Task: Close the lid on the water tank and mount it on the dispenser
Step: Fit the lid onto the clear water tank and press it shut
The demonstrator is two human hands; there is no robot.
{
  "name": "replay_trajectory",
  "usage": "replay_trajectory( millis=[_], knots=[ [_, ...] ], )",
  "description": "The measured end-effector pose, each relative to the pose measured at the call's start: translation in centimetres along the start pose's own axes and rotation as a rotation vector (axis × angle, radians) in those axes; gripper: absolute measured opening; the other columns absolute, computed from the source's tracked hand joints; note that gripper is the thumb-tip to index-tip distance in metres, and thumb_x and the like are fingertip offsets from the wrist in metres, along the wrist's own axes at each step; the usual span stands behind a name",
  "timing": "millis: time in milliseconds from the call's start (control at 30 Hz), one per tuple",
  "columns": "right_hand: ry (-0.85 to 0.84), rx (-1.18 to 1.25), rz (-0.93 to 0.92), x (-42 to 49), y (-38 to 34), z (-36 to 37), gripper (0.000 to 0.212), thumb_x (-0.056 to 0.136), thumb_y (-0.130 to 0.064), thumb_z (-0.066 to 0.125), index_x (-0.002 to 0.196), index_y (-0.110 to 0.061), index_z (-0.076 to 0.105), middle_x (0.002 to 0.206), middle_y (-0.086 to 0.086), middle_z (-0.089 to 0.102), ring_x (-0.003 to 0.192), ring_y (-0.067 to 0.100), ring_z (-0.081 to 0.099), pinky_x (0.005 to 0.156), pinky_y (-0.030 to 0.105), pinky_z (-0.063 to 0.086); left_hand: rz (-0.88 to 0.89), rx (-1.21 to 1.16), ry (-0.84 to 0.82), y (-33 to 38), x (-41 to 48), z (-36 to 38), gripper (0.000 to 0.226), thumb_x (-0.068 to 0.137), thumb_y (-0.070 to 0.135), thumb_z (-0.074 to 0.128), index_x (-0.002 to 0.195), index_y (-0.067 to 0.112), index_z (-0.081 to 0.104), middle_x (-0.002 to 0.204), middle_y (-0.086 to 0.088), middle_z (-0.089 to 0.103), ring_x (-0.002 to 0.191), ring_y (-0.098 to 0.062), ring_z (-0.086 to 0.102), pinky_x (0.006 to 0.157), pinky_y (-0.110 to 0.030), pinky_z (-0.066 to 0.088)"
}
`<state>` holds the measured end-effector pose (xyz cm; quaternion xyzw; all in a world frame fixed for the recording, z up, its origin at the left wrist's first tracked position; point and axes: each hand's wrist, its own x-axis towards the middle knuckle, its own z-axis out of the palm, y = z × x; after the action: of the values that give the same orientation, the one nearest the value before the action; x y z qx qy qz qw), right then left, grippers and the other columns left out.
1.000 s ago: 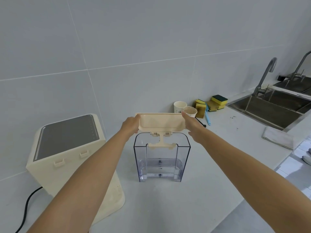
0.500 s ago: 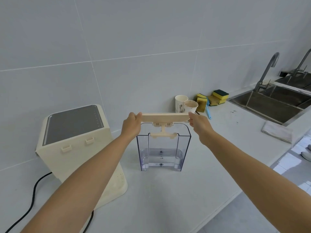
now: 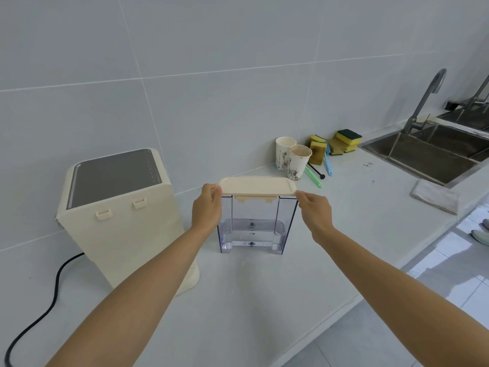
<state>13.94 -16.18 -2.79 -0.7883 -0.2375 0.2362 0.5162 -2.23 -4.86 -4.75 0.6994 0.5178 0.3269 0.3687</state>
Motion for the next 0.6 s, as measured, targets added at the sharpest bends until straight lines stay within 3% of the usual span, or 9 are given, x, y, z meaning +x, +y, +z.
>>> replay_trajectory(
  millis=[67,133,200,267,333,433,500,600],
  knots=[
    [-0.007,-0.016,-0.002,0.0,0.5,0.1,0.039,0.089,-0.024,0.044,0.086,0.012,0.061,0.074,0.015,0.037,0.056,0.016,0.027,0.053,0.028,0.021,-0.001,0.005,-0.001,-0.2,-0.2,0.1,0.034,0.098,0.023,0.03,0.118,0.002,0.048,0.088,-0.008,0.053,0.082,-0.024,0.046,0.07,-0.027,0.031],
    [-0.02,-0.036,-0.014,-0.1,0.6,0.2,0.034,0.09,-0.023,0.042,0.079,0.003,0.061,0.076,0.022,0.04,0.057,0.016,0.029,0.055,0.028,0.023,-0.001,0.001,-0.009,-0.3,-0.4,0.3,0.034,0.098,0.023,0.03,0.121,0.003,0.046,0.089,-0.009,0.053,0.081,-0.024,0.046,0.07,-0.027,0.031],
    [-0.034,-0.042,-0.035,-0.2,0.6,0.1,0.034,0.091,-0.023,0.041,0.097,-0.005,0.069,0.093,0.038,0.054,0.067,0.025,0.044,0.063,0.03,0.031,-0.001,-0.002,-0.021,-0.4,-0.5,0.4,0.034,0.098,0.022,0.029,0.123,0.005,0.044,0.089,-0.01,0.052,0.081,-0.024,0.047,0.07,-0.028,0.031],
    [-0.04,-0.045,-0.032,-0.2,0.6,0.0,0.038,0.092,-0.024,0.04,0.114,-0.003,0.063,0.118,0.034,0.057,0.096,0.041,0.057,0.075,0.038,0.043,-0.008,-0.014,-0.038,-0.4,-0.5,0.3,0.035,0.098,0.023,0.028,0.126,0.007,0.042,0.09,-0.01,0.052,0.081,-0.025,0.047,0.07,-0.028,0.032],
    [-0.063,-0.027,-0.013,0.1,0.7,-0.1,0.04,0.093,-0.025,0.039,0.119,-0.003,0.059,0.127,0.03,0.054,0.117,0.041,0.051,0.096,0.049,0.044,-0.029,-0.026,-0.062,-0.4,-0.5,0.2,0.036,0.098,0.025,0.028,0.129,0.009,0.039,0.091,-0.008,0.052,0.082,-0.025,0.047,0.071,-0.028,0.032],
    [-0.124,-0.028,0.009,1.4,0.4,-0.1,0.049,0.093,-0.032,0.038,0.128,0.0,0.047,0.133,0.024,0.05,0.122,0.037,0.047,0.106,0.049,0.037,-0.116,-0.053,-0.102,-0.2,-0.8,0.1,0.042,0.097,0.031,0.029,0.136,0.013,0.031,0.09,-0.009,0.054,0.087,-0.025,0.046,0.074,-0.029,0.032],
    [-0.166,-0.019,0.031,2.5,-0.2,0.1,0.054,0.091,-0.039,0.039,0.136,-0.009,0.04,0.141,0.014,0.044,0.127,0.031,0.043,0.109,0.046,0.035,-0.25,-0.127,-0.144,0.0,-1.0,0.2,0.052,0.096,0.038,0.03,0.142,0.015,0.02,0.118,-0.015,0.053,0.103,-0.029,0.047,0.085,-0.034,0.035],
    [-0.211,-0.007,0.026,4.0,-1.2,0.5,0.056,0.089,-0.039,0.044,0.138,-0.013,0.035,0.144,0.01,0.039,0.126,0.026,0.04,0.103,0.04,0.036,-0.499,-0.283,-0.21,-0.1,-0.8,0.6,0.071,0.091,0.051,0.035,0.145,0.013,0.009,0.149,-0.012,0.03,0.132,-0.03,0.034,0.107,-0.044,0.029]
  ],
)
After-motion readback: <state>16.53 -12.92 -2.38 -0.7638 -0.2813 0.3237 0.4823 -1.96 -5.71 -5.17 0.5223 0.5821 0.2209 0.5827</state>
